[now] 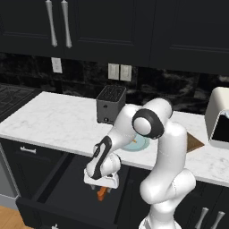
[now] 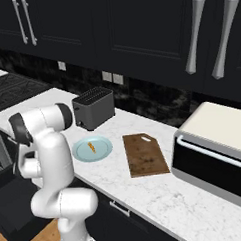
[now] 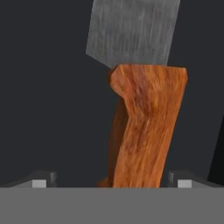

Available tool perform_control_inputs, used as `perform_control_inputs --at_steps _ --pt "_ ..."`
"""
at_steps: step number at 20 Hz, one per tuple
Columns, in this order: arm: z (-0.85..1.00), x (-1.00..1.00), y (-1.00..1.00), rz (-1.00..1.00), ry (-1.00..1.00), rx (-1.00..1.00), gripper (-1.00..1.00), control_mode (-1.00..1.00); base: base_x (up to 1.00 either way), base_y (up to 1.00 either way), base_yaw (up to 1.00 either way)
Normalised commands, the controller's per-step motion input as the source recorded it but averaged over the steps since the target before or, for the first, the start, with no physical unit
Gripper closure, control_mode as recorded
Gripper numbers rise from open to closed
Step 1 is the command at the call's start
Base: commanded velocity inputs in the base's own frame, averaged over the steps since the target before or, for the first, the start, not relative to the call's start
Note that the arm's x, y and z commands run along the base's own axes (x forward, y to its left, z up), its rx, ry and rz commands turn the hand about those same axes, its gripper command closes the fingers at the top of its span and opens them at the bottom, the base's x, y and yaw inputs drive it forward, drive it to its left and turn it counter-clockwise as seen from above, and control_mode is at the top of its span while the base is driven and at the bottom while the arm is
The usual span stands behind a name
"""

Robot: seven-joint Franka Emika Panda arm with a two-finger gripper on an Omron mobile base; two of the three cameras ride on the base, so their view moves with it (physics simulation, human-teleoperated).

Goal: Pick up the knife from the drawer and place it on the cutting board. Then place the meat from the plate to the cutting board.

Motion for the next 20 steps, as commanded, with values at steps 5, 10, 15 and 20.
perform_control_inputs --at_steps 5,10,15,20 --pt "-0.23 0.0 0.0 -0.01 0.0 -0.05 -1.0 -1.0 0.0 0.0 0.0" --pt "-0.24 0.0 0.07 0.0 0.0 -0.01 1.0 -1.0 0.0 0.0 0.0" --pt "-0.08 -0.1 0.0 0.0 0.0 0.0 1.0 -1.0 0.0 0.0 0.0" --pt "0.05 -0.31 0.09 0.01 -0.01 0.0 1.0 -1.0 0.0 0.0 0.0"
